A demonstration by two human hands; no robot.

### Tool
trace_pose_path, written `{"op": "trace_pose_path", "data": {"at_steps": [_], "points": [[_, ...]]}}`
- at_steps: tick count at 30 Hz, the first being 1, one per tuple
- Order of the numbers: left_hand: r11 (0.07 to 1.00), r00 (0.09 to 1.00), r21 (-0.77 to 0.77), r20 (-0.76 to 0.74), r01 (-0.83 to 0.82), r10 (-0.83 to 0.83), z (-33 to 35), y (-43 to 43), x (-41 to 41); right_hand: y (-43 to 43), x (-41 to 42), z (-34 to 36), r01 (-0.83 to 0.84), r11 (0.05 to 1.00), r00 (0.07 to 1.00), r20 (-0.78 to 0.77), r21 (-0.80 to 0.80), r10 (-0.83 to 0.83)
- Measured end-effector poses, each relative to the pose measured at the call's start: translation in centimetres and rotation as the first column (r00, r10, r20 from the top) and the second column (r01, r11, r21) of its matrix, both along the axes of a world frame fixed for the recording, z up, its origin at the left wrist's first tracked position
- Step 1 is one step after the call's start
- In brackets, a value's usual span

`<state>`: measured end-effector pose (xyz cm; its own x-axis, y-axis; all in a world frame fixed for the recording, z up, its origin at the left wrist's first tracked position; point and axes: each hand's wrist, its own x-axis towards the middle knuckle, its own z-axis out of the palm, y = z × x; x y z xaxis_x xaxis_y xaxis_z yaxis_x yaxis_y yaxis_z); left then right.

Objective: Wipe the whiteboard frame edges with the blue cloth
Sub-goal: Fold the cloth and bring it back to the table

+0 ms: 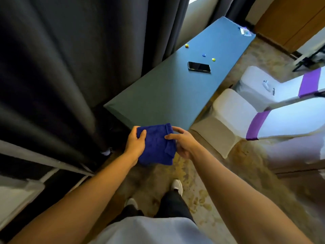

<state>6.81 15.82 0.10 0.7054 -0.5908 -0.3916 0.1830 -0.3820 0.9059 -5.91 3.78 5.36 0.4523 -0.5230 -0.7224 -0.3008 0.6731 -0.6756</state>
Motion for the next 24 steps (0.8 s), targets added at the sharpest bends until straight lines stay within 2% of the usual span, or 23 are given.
{"op": "trace_pose_path", "data": {"at_steps": [4,7,10,14,16,18,20,22,24], "points": [[0.992,0.993,0.087,-0.059,-0.092,0.098,-2.3,-3.5,0.2,-4.6,2.1,-2.0,-0.100,0.995,0.990,-0.105,-0.022,0.097],[0.975,0.970,0.158,-0.158,-0.158,0.183,-4.1,-5.8,0.7,-7.8,3.6,-4.2,-0.178,0.983,0.973,-0.155,-0.045,0.169],[0.942,0.892,0.217,-0.324,-0.255,0.316,-5.3,-7.6,0.6,-10.9,5.2,-6.7,-0.291,0.957,0.938,-0.202,-0.017,0.282],[0.898,0.801,0.275,-0.414,-0.343,0.432,-5.2,-9.3,1.0,-13.9,7.5,-9.9,-0.452,0.892,0.867,-0.238,-0.008,0.437],[0.889,0.794,0.325,-0.417,-0.324,0.442,-5.0,-9.2,1.3,-14.7,8.3,-10.7,-0.605,0.794,0.765,-0.312,-0.052,0.563],[0.877,0.832,0.383,-0.352,-0.291,0.430,-4.4,-8.9,1.3,-15.6,9.1,-10.5,-0.757,0.646,0.618,-0.427,-0.099,0.660],[0.850,0.877,0.443,-0.238,-0.285,0.418,-3.3,-8.1,1.2,-16.2,9.9,-9.8,-0.840,0.528,0.508,-0.525,-0.127,0.683],[0.829,0.913,0.494,-0.149,-0.264,0.379,-1.5,-7.0,2.1,-16.4,11.4,-8.2,-0.915,0.368,0.390,-0.592,-0.165,0.705],[0.822,0.958,0.521,-0.025,-0.230,0.284,1.4,-5.8,4.4,-15.2,14.3,-5.5,-0.943,0.224,0.331,-0.622,-0.247,0.709]]}}
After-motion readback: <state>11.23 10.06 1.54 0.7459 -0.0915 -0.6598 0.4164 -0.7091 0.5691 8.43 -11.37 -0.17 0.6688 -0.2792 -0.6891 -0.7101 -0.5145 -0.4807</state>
